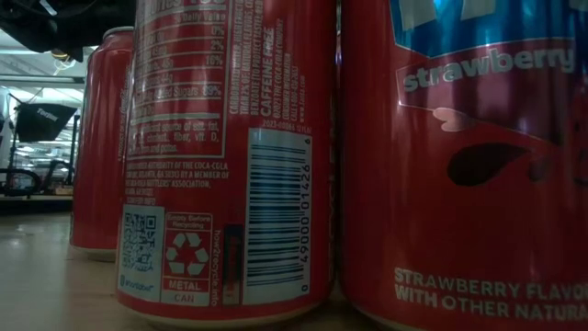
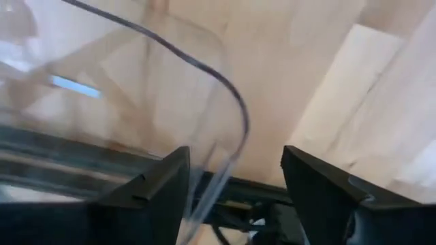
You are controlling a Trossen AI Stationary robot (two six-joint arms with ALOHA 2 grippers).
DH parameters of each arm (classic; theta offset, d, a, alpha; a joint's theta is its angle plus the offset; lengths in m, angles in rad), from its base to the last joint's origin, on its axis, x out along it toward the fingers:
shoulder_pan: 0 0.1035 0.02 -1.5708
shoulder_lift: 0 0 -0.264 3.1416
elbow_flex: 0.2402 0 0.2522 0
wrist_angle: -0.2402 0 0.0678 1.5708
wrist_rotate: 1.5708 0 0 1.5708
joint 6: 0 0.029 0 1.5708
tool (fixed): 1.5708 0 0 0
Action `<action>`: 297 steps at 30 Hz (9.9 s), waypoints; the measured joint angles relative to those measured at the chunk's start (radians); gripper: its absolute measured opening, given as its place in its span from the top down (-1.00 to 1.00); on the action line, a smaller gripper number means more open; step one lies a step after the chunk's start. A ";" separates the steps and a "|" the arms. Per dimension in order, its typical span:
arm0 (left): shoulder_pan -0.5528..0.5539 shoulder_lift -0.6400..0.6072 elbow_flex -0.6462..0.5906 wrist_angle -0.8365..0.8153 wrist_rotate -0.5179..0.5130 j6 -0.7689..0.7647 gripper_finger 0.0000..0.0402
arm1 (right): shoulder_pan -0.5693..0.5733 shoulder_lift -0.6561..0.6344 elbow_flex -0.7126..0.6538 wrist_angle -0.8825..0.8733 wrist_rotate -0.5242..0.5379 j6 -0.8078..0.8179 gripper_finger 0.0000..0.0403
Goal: Sort soda cans
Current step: Put the bottom transparent bin to the top right of the table, then put the blue soda can into the left transparent bin
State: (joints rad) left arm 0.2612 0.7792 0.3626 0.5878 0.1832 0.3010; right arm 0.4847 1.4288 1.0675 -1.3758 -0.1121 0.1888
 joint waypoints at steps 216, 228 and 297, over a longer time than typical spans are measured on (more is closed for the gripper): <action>-0.058 0.093 0.129 -0.328 -0.051 -0.223 -0.34 | -0.145 -0.407 -0.637 1.437 0.696 -1.264 -0.82; -0.097 0.077 0.130 -0.415 -0.034 -0.189 -0.83 | -0.147 -0.434 -0.637 1.531 0.732 -1.352 -0.82; -0.259 0.620 0.479 -0.986 -0.352 -0.503 -0.84 | -0.413 -0.531 -0.581 1.760 0.131 -1.607 -0.82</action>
State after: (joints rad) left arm 0.0025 1.3987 0.8417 -0.3978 -0.1684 -0.2019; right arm 0.0715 0.8974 0.4870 0.3842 0.0189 -1.4181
